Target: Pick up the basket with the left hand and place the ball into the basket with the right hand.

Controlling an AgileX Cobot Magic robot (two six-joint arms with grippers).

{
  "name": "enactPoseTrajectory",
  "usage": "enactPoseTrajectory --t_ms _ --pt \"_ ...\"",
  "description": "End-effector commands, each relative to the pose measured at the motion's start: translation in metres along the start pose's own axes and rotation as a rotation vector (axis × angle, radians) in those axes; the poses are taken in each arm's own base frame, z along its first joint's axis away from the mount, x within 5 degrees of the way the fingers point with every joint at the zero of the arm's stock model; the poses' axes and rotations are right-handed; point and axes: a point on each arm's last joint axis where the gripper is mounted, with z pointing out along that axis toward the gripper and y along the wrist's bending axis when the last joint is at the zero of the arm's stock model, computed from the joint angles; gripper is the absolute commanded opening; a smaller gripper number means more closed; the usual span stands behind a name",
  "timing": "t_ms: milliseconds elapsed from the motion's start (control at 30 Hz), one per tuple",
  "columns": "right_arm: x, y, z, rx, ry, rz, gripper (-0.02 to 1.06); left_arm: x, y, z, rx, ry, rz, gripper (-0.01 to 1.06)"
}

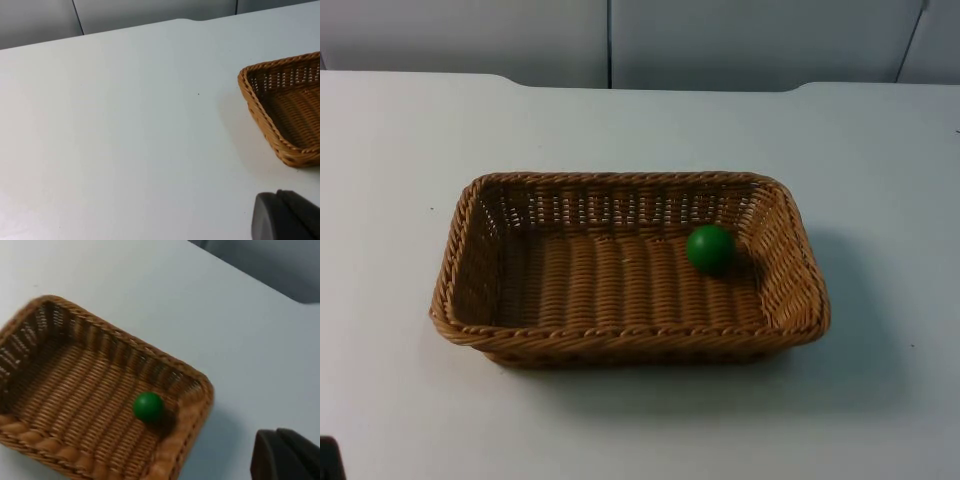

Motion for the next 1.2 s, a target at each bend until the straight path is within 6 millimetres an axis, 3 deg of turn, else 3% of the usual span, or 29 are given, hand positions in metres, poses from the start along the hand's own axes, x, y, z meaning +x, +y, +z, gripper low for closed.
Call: enactPoseTrajectory --t_ms 0,133,167,233,300,333,467,733,1000,1167 --pt "0.026 -0.021 -0.025 0.053 -0.021 0.094 0.00 0.001 0.000 0.000 0.000 -0.006 -0.009 0.00" --pt "0.098 -0.057 -0.066 0.062 -0.161 0.296 0.00 0.001 0.000 0.000 0.000 -0.006 -0.009 0.00" --pt "0.098 -0.057 -0.066 0.062 -0.161 0.296 0.00 0.001 0.000 0.000 0.000 -0.006 -0.009 0.00" --pt "0.132 -0.060 -0.081 0.080 -0.268 0.333 0.00 0.001 0.000 0.000 0.000 -0.006 -0.009 0.00" --pt "0.172 -0.053 -0.100 0.137 -0.367 0.379 0.00 0.001 0.000 0.000 0.000 -0.006 -0.009 0.00" --pt "0.172 -0.053 -0.100 0.137 -0.367 0.379 0.00 0.001 0.000 0.000 0.000 -0.006 -0.009 0.00" --pt "0.214 -0.035 -0.123 0.254 -0.393 0.451 0.00 0.001 0.000 0.000 0.000 -0.006 -0.009 0.00" --pt "0.245 -0.012 -0.144 0.358 -0.419 0.427 0.00 0.001 0.000 0.000 0.000 -0.006 -0.009 0.00" --pt "0.254 -0.010 -0.142 0.368 -0.334 0.406 0.00 0.001 0.000 0.000 0.000 -0.006 -0.009 0.00" --pt "0.263 -0.011 -0.120 0.346 -0.298 0.421 0.00 0.001 0.000 0.000 0.000 -0.006 -0.009 0.00"
